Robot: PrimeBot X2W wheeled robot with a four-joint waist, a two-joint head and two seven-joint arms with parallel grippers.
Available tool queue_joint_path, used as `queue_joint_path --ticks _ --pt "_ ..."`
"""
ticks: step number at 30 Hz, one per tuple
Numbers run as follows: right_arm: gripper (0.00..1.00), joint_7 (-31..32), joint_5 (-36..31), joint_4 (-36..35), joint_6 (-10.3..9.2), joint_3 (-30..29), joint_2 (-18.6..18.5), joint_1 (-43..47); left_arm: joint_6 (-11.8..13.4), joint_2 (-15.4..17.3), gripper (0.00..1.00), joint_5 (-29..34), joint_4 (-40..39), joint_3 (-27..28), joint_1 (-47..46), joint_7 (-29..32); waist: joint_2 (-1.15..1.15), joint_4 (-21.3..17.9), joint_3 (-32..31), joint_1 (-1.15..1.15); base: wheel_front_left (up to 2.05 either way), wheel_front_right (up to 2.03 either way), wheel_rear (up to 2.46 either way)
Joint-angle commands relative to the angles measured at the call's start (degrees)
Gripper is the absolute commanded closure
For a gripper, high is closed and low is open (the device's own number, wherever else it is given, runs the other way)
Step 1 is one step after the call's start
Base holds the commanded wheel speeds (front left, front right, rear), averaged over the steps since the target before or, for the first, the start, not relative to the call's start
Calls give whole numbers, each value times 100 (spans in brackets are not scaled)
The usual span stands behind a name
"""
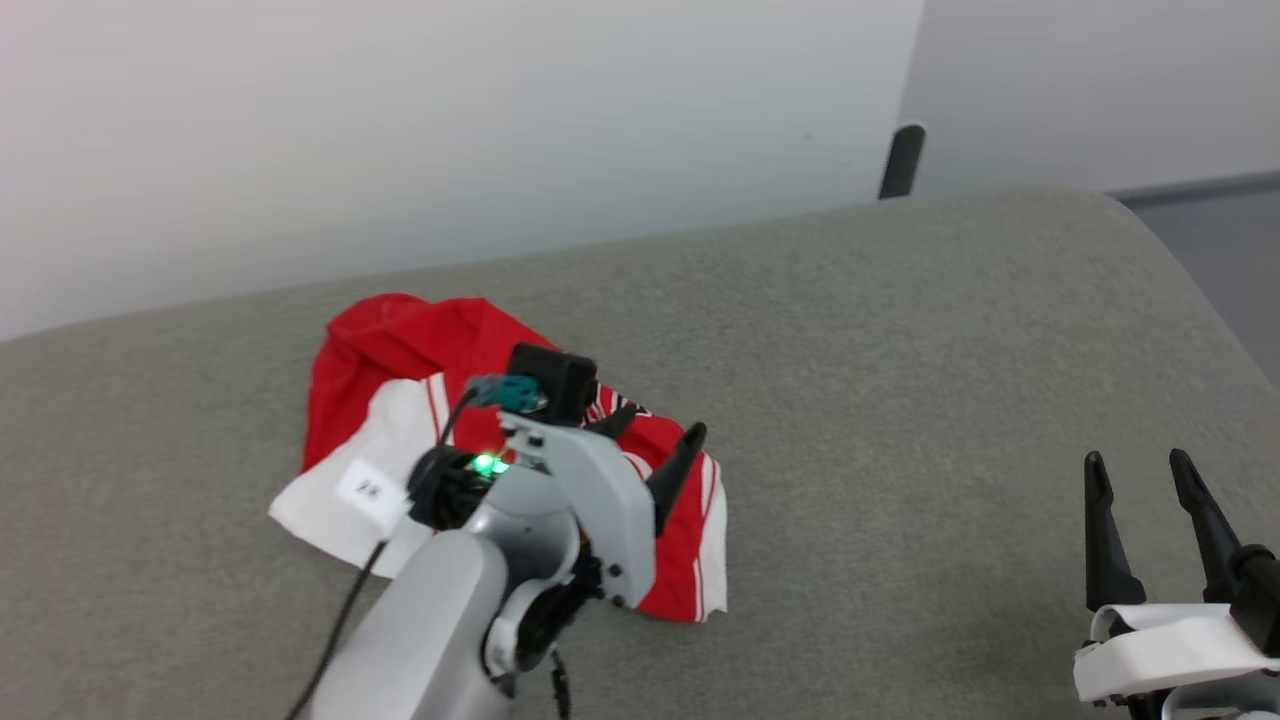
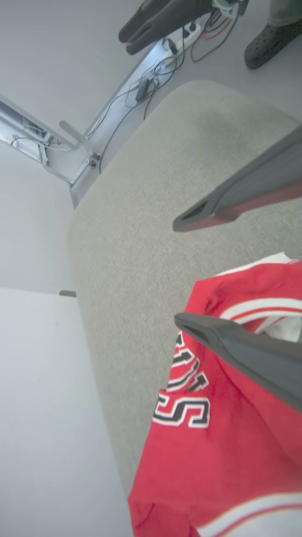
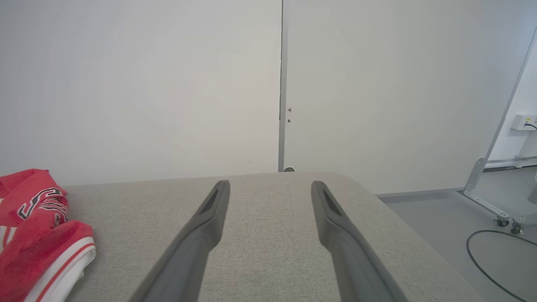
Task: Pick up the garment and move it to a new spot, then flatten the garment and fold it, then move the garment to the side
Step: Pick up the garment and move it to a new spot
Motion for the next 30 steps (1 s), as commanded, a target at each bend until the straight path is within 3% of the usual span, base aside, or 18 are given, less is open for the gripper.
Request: queue_joint_path --ticks 1,9,13,30 --pt "0 -26 18 -33 1 95 -47 109 -183 142 0 78 -82 9 154 -298 0 256 -228 0 0 0 0" --pt "0 -60 85 -10 1 238 -158 278 -519 573 0 194 -306 159 540 -1374 0 665 -483 0 0 0 0" --pt "0 -72 90 5 1 237 -181 326 -548 733 0 265 -369 257 727 -1763 0 790 -560 0 0 0 0" --pt "0 -95 5 33 1 50 -161 648 -275 1270 0 424 -196 945 1835 -3552 0 1425 -827 0 0 0 0"
